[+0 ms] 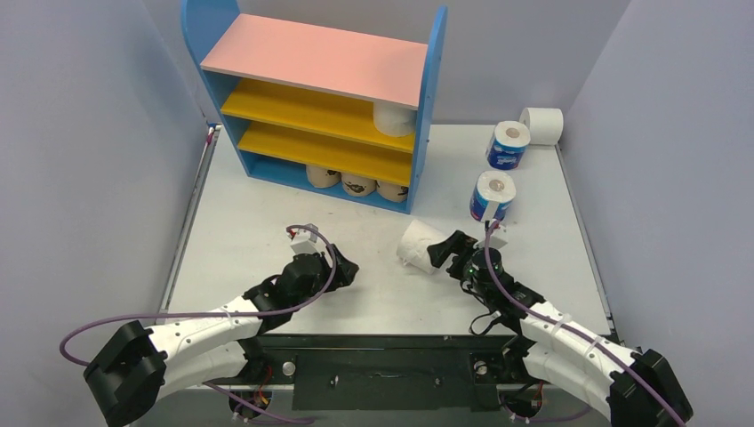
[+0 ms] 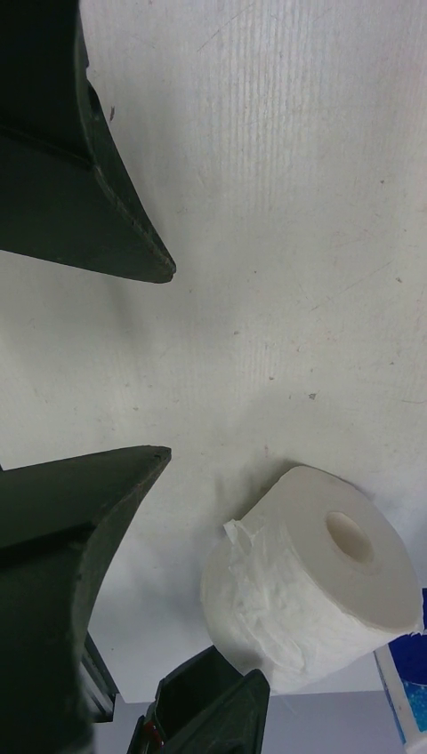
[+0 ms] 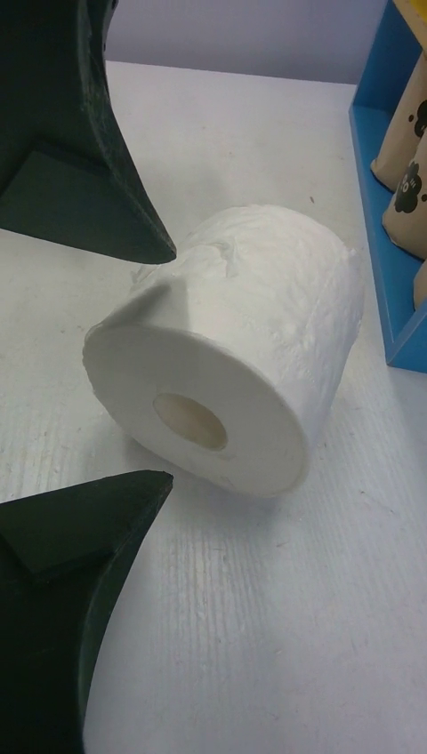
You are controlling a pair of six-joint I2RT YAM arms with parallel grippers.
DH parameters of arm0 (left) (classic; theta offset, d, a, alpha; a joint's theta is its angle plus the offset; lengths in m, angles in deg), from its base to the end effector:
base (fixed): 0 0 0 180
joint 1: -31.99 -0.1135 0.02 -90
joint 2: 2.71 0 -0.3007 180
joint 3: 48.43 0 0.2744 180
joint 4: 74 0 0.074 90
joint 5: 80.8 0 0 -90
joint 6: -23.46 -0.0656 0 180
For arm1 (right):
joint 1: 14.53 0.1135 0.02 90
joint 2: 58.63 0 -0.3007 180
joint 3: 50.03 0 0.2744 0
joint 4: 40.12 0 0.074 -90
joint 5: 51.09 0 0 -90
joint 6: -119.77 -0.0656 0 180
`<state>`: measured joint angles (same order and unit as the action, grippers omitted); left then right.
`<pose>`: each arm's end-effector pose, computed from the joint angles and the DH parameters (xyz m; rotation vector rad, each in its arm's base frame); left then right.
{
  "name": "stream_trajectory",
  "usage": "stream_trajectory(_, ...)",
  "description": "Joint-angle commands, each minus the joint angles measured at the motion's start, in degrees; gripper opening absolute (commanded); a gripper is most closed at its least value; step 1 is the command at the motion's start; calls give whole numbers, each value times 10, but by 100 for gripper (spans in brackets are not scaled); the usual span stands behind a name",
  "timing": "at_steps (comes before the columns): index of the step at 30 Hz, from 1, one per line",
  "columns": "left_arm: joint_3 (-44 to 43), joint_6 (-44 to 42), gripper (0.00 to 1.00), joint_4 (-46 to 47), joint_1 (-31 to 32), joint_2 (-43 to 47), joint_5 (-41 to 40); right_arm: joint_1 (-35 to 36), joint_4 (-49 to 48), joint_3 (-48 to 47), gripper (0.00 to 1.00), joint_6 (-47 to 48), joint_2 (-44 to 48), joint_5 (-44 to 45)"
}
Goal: Place and organize the paper towels onto the shelf
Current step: Pick up the paper towel from the center of the board.
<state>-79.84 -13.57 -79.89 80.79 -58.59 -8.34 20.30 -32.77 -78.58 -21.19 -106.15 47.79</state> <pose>0.1591 -0.1517 0.1798 -0.2690 2.1481 -0.7491 0.1706 0.1064 0.1845 0.3974 2.0780 0.7730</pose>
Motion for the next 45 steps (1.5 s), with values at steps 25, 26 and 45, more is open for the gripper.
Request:
stream_trajectory(25,5,7,65,20,4,32,-27,-53,-308,39,70,-33,-164,-127)
stream_trajectory(26,6,7,65,20,4,32,-27,-53,-316,40,70,-34,-167,-129)
stream_trajectory(45,12,6,65,24,4,37,-27,-50,-310,39,71,-58,-177,-141)
